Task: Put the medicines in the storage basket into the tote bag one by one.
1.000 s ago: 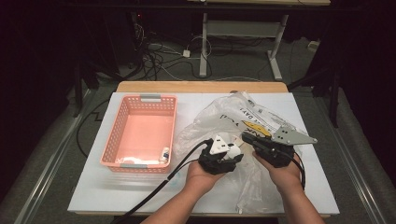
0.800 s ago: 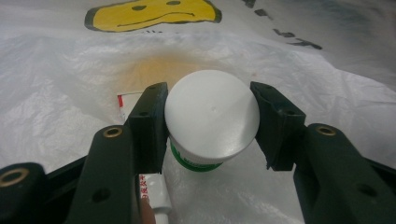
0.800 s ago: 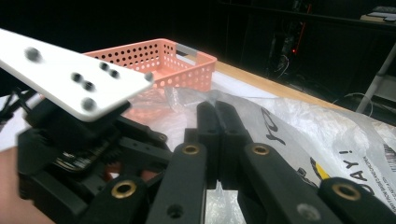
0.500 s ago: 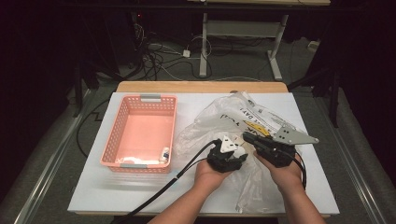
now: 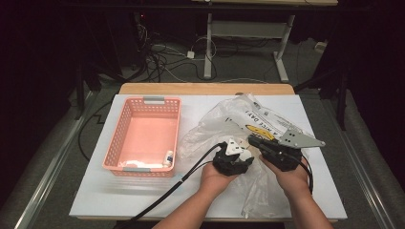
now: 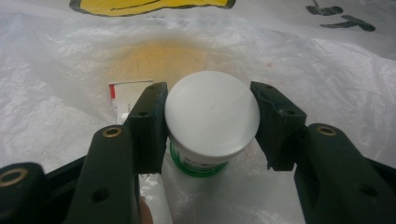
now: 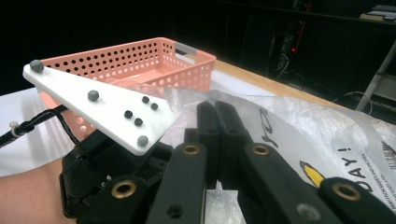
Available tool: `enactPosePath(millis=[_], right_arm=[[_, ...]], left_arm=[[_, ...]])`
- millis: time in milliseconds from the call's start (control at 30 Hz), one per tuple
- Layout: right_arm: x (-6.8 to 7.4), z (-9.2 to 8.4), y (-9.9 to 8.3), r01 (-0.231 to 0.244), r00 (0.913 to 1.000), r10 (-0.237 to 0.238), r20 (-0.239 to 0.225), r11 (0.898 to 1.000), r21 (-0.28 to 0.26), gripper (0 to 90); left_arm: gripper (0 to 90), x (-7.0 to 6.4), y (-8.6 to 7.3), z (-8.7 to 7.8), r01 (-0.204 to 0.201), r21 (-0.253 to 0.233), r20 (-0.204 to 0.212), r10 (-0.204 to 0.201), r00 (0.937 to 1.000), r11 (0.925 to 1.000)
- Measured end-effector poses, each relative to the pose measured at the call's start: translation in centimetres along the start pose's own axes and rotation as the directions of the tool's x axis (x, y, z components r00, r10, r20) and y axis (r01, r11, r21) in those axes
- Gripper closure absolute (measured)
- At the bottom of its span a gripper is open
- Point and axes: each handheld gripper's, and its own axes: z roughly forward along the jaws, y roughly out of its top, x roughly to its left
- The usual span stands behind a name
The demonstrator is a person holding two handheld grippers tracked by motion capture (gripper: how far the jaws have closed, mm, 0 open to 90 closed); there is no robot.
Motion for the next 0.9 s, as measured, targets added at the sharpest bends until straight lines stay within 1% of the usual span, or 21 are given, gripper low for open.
enactPosePath(millis=[67, 133, 167, 267, 300, 400, 467, 500, 533, 600, 667, 800, 900], right_arm=[[0.0, 0.0, 0.0, 0.001, 1.0000, -0.001, 0.000, 1.000, 0.001, 90.0], [0.1, 0.0, 0.0, -0.003, 1.0000, 0.003, 0.001, 1.000, 0.002, 90.0], [0.1, 0.0, 0.0, -0.003, 1.0000, 0.003, 0.001, 1.000, 0.002, 90.0], [0.1, 0.0, 0.0, -0.001, 1.0000, 0.001, 0.002, 1.000, 0.002, 90.0], [0.1, 0.0, 0.0, -0.001, 1.0000, 0.001, 0.002, 1.000, 0.002, 90.0], [0.1, 0.1, 0.0, 0.001, 1.0000, -0.001, 0.001, 1.000, 0.003, 90.0], [0.1, 0.1, -0.1, 0.004, 1.0000, -0.004, 0.001, 1.000, 0.005, 90.0], [0.1, 0.1, -0.1, 0.005, 1.0000, -0.005, 0.000, 1.000, 0.005, 90.0], [0.1, 0.1, 0.0, 0.004, 1.0000, -0.004, 0.000, 1.000, 0.005, 90.0], [0.2, 0.1, 0.0, 0.005, 1.0000, -0.005, 0.001, 1.000, 0.005, 90.0], [0.2, 0.0, 0.0, 0.003, 1.0000, -0.003, 0.003, 1.000, 0.005, 90.0], [0.1, 0.0, -0.1, 0.005, 1.0000, -0.005, 0.003, 1.000, 0.006, 90.0], [0.2, 0.1, -0.1, 0.002, 1.0000, -0.002, 0.004, 1.000, 0.010, 90.0]], left_arm=[[43.2, 0.0, 0.0, -0.1, 0.003, 0.005, 0.005, -0.003, 1.0000, 1.0000], [42.7, 0.0, 0.0, -0.2, -0.010, 0.013, 0.012, 0.010, 0.9999, 0.9999], [40.1, -0.1, 0.0, -0.3, -0.012, 0.014, 0.016, 0.012, 0.9998, 0.9998], [39.2, -0.2, -0.2, -0.9, -0.017, 0.001, 0.027, 0.017, 0.9995, 0.9999], [36.7, -0.2, -0.3, -1.2, -0.018, 0.002, 0.026, 0.018, 0.9995, 0.9998], [32.6, -0.2, -0.5, -1.7, 0.003, 0.003, 0.046, -0.003, 0.9989, 1.0000], [32.4, -0.3, -0.6, -2.2, -0.008, 0.001, 0.049, 0.008, 0.9988, 1.0000], [32.2, -0.3, -0.7, -2.5, -0.017, 0.000, 0.047, 0.017, 0.9988, 0.9999], [30.2, -0.3, -0.8, -2.7, -0.014, 0.001, 0.050, 0.014, 0.9987, 0.9999], [29.2, -0.3, -1.2, -3.2, -0.009, 0.002, 0.058, 0.009, 0.9983, 1.0000], [25.3, -0.3, -1.6, -3.7, -0.004, 0.005, 0.062, 0.004, 0.9981, 1.0000], [20.8, -0.3, -2.3, -4.8, -0.004, 0.011, 0.065, 0.003, 0.9979, 0.9999], [17.7, -0.3, -2.8, -5.7, -0.009, 0.012, 0.076, 0.008, 0.9971, 0.9999]])
